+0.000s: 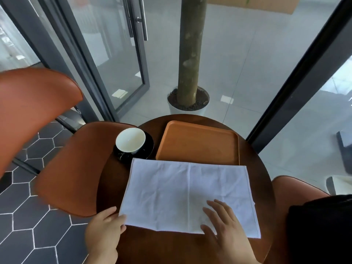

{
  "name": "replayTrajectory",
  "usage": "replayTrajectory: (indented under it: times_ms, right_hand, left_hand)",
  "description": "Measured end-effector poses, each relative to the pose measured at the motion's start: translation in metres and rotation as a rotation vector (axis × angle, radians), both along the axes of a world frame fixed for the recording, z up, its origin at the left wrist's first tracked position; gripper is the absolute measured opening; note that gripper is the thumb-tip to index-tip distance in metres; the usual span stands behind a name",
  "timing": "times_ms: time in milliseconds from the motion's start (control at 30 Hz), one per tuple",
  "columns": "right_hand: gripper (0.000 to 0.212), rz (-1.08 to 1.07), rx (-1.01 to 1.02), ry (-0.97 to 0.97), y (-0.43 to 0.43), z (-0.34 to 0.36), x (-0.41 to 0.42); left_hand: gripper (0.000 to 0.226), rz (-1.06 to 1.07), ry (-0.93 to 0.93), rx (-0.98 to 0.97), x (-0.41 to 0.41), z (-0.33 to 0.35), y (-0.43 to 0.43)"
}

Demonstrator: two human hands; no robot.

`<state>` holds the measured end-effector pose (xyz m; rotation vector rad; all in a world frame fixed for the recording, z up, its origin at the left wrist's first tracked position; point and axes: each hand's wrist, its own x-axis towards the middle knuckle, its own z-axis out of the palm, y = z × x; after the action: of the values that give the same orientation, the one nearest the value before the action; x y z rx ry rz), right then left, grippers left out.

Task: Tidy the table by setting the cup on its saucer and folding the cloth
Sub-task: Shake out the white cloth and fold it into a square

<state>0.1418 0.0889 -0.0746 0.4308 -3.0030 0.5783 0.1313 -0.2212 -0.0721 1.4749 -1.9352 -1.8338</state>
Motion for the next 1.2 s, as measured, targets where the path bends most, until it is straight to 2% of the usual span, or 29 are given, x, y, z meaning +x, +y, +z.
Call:
replayTrajectory:
  times_ms: [100,267,400,500,567,633,700,767,867,967,1067,1200]
  right_hand:
    - [0.03,-0.031,-0.13,-0.08,-0.02,0.012,-0.016]
    - [0.028,-0.105,-0.393,-0.307,-0.073,0.031,-0.064]
    - [0.041,-0.165,-0.495,-0.563,-0.109,0.048,-0.107]
    - [0.059,-0.145,-0.514,-0.647,-0.126,0.059,-0.132]
    - [0.069,-0.14,-0.443,-0.644,-0.134,0.064,-0.144]
    - [0.068,-0.121,-0.26,-0.577,-0.139,0.063,-0.154]
    - [0.059,-0.138,-0.177,-0.528,-0.138,0.06,-0.161]
    - [0.049,-0.205,-0.24,-0.536,-0.129,0.056,-0.167]
    - [0.032,-0.308,-0.442,-0.543,-0.1,0.055,-0.164]
    - [0.013,-0.354,-0.527,-0.496,-0.064,0.054,-0.155]
    - [0.027,-0.423,-0.568,-0.488,-0.029,0.055,-0.146]
    - [0.024,-0.487,-0.587,-0.471,0.01,0.055,-0.136]
  left_hand:
    - [0.031,0.02,0.002,0.015,0.0,0.009,0.005]
    - [0.031,-0.275,0.077,-0.374,0.0,0.04,0.034]
    - [0.03,-0.466,0.171,-0.631,-0.002,0.056,0.06]
    - [0.029,-0.591,0.228,-0.752,-0.002,0.062,0.08]
    - [0.029,-0.672,0.258,-0.802,-0.002,0.064,0.092]
    - [0.031,-0.736,0.282,-0.837,-0.002,0.064,0.104]
    - [0.035,-0.789,0.298,-0.858,-0.002,0.063,0.114]
    - [0.038,-0.836,0.336,-0.845,0.0,0.062,0.124]
    - [0.04,-0.899,0.396,-0.787,0.004,0.064,0.139]
    - [0.041,-0.969,0.45,-0.78,0.006,0.066,0.159]
    - [0.04,-1.031,0.508,-0.77,0.008,0.064,0.179]
    - [0.039,-1.124,0.522,-0.736,0.011,0.063,0.209]
